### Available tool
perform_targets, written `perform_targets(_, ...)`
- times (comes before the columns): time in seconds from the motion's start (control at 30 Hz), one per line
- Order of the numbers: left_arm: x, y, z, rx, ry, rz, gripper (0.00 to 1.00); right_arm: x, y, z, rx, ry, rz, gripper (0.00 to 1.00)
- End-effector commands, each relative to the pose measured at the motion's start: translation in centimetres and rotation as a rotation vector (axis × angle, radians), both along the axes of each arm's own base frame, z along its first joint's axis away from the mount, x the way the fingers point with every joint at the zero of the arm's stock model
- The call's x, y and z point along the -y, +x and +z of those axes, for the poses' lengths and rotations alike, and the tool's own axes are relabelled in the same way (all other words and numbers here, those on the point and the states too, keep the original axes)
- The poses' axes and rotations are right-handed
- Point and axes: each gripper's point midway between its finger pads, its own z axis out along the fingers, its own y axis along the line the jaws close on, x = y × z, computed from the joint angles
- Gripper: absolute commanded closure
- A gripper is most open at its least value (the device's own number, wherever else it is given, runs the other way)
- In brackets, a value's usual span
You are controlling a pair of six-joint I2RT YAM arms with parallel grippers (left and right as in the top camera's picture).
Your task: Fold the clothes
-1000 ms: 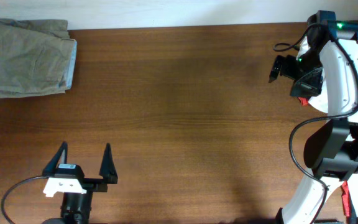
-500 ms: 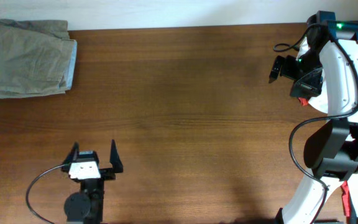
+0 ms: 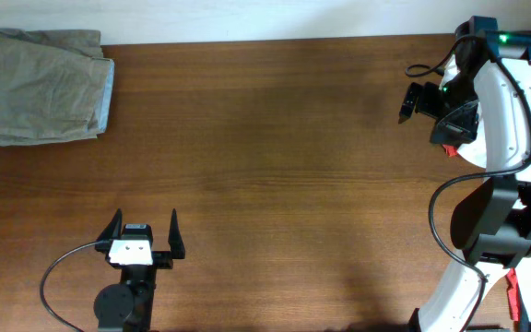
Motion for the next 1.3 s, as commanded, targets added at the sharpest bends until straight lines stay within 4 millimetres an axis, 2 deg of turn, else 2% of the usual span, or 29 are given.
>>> perform_targets(0.0,0.3,0.0,-0.2,-0.003,0.015,-0.018,0.01,0.4,0.2,0.3,0.010,-0.011,-0.007,0.01)
perform_targets(0.03,0.3,0.0,-0.1,-0.002,0.015,-0.019,0.01,0.4,0.2,0.5,0.016,-0.012,-0.007,0.01)
perform_targets(0.1,0.3,0.0,-0.1,-0.002,0.015,-0.019,0.01,-0.2,0.0,2.4,0.063,-0.019,0.008,0.01)
perform_targets(0.2,0.3,0.0,-0.2,-0.003,0.015,-0.019,0.01,-2.3,-1.0,7.2,0.188,-0.036,0.057,0.01)
perform_targets(0.27,0.3,0.0,-0.2,-0.003,0.015,-0.019,0.01,-4.8,-2.6,11.8,0.314,-0.049,0.117,0.01)
perform_targets(0.3,0.3,0.0,-0.2,-0.003,0.015,-0.019,0.01,-4.9,-3.2,13.7,0.370,-0.092,0.126,0.01)
perform_targets(0.33,0.3,0.0,-0.2,-0.003,0.015,-0.019,0.01,-4.1,-4.0,15.4,0.420,-0.172,0.117,0.01)
perform_targets(0.4,0.3,0.0,-0.2,-0.003,0.015,-0.019,0.01,-4.3,-5.8,18.7,0.529,-0.185,0.114,0.01)
perform_targets(0.5,0.3,0.0,-0.2,-0.003,0.015,-0.019,0.01,-4.3,-7.2,21.8,0.717,-0.196,0.098,0.01)
perform_targets(0.53,0.3,0.0,-0.2,-0.003,0.015,-0.019,0.01,-4.4,-7.9,21.8,0.758,-0.196,0.095,0.01)
perform_targets(0.63,0.3,0.0,-0.2,-0.003,0.015,-0.019,0.01,-4.4,-10.2,18.5,0.912,-0.206,0.081,0.01)
perform_targets(0.8,0.3,0.0,-0.2,-0.003,0.015,-0.019,0.01,-4.7,-15.0,8.2,1.255,-0.183,0.022,0.01)
perform_targets(0.9,0.3,0.0,-0.2,-0.003,0.015,-0.019,0.01,-4.9,-15.8,3.3,1.354,-0.098,-0.063,0.01)
perform_targets(1.03,0.3,0.0,-0.2,-0.003,0.015,-0.019,0.01,-5.7,-16.3,2.1,1.433,-0.122,0.017,0.01)
perform_targets(1.17,0.3,0.0,-0.2,-0.003,0.015,-0.019,0.01,-4.3,-16.0,0.8,1.446,-0.187,-0.050,0.01)
perform_targets(1.27,0.3,0.0,-0.2,-0.003,0.015,-0.019,0.01,-4.3,-16.0,0.3,1.424,-0.272,0.038,0.01)
